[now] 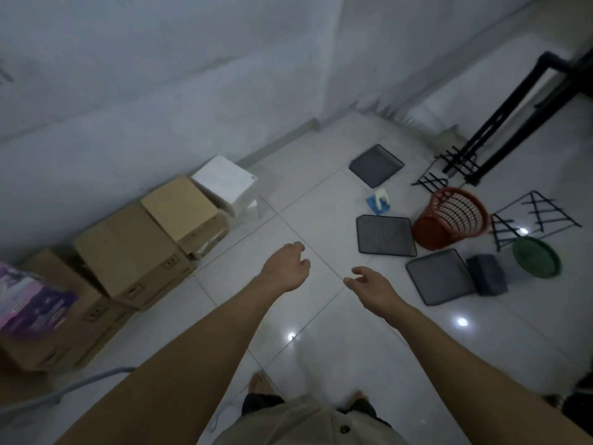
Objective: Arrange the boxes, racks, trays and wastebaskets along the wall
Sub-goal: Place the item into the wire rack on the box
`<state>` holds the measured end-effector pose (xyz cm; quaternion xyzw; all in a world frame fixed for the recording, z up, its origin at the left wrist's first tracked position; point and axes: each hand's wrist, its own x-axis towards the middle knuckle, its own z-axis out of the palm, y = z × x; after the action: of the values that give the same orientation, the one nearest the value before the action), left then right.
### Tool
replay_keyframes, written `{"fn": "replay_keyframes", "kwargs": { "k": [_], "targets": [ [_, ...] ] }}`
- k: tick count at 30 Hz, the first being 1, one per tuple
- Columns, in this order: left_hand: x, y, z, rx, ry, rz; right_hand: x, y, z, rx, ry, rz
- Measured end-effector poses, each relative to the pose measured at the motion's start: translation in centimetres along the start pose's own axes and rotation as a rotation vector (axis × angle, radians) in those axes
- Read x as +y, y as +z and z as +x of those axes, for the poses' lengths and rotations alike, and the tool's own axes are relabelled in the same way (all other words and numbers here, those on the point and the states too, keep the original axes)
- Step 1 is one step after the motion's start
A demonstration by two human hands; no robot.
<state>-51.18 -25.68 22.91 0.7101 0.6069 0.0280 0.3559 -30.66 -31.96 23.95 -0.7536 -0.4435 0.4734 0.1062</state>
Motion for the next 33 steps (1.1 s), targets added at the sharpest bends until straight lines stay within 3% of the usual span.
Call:
{"fn": "replay_keyframes", "kwargs": {
  "k": [8,15,25,33],
  "targets": [
    [11.4,6.5,3.3,-0.086,0.079,0.046,9.9,-9.4,0.0,0.07,0.072,0.139],
    [20.6,12.0,6.3,-0.07,0.118,0.041,16.2,-18.0,2.4,0.11,0.049,0.167],
    [28.2,14.0,13.9,-0.099,0.176,0.111,18.5,-24.9,8.0,0.116,0.063,0.259],
    [33.7,11.8,28.3,-0.15,0.268,0.15,15.3,-31.0,17.8,0.224,0.073,0.348]
  ]
}}
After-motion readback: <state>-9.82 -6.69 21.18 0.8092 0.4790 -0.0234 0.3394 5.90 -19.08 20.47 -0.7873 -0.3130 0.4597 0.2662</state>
